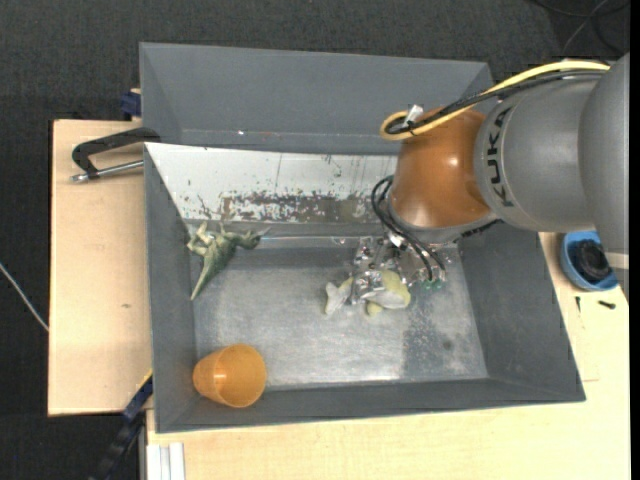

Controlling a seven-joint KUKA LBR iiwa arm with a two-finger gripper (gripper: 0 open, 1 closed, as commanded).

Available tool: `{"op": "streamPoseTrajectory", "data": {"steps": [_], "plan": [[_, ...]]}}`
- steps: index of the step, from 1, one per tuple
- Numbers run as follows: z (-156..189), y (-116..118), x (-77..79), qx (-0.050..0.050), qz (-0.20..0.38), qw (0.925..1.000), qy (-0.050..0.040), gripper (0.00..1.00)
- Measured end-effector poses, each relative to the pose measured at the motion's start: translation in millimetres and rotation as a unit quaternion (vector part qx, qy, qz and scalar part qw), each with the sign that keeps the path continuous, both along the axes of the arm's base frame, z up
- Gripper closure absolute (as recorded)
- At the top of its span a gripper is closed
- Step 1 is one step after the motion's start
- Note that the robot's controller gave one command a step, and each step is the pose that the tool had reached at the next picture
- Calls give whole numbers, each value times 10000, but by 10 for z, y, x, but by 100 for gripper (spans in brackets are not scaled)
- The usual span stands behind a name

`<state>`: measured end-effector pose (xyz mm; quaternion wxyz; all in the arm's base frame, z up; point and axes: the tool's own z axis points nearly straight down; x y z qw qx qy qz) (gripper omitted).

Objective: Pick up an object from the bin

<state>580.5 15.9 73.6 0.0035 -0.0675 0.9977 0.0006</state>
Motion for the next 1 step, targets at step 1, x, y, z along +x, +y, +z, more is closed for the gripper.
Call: {"op": "streamPoseTrajectory", "data": {"steps": [1], "plan": [[1483, -59, 148, -18, 1668, 9860, -41, 100]]}}
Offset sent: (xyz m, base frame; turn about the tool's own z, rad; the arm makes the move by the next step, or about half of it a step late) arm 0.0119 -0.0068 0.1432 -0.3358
